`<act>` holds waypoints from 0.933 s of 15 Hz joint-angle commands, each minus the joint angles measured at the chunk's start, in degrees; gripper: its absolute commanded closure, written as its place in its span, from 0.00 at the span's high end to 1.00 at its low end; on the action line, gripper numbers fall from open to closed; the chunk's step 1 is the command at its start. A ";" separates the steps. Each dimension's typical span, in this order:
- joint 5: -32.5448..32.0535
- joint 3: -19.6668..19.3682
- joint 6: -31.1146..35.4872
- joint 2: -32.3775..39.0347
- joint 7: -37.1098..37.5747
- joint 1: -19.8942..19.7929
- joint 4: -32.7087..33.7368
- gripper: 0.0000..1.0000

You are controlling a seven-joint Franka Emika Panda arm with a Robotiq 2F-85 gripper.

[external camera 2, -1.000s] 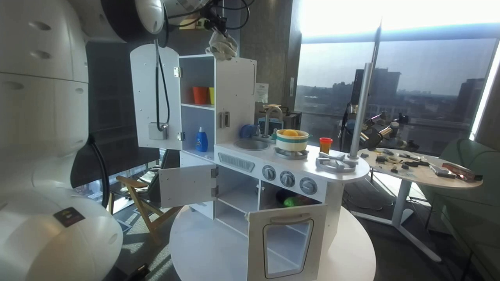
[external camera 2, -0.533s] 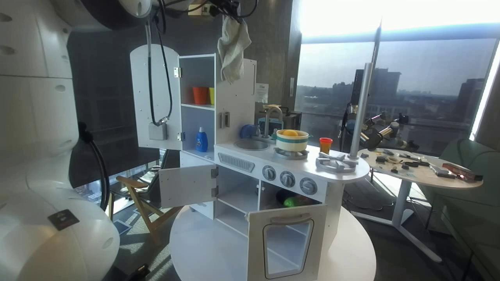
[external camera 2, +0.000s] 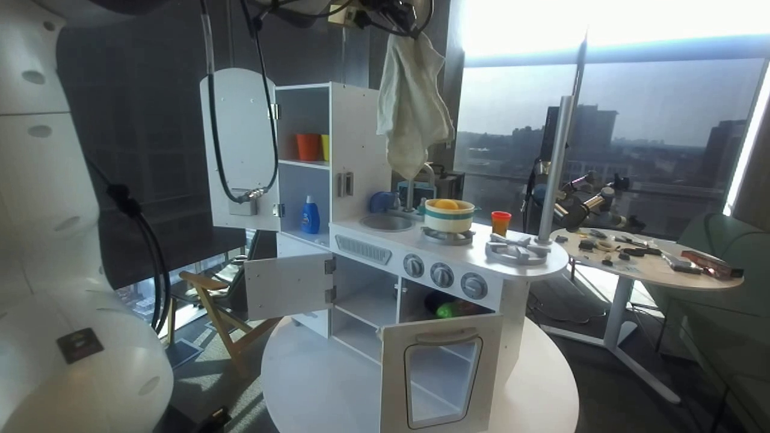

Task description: Use the towel to wipe the sink.

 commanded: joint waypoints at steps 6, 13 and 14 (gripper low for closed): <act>3.37 -1.33 7.02 1.06 -1.33 4.39 -13.03 0.04; 6.89 -3.08 7.50 5.34 -3.79 6.39 -16.57 0.04; 7.74 -3.32 7.06 5.58 -5.17 6.59 -17.10 0.04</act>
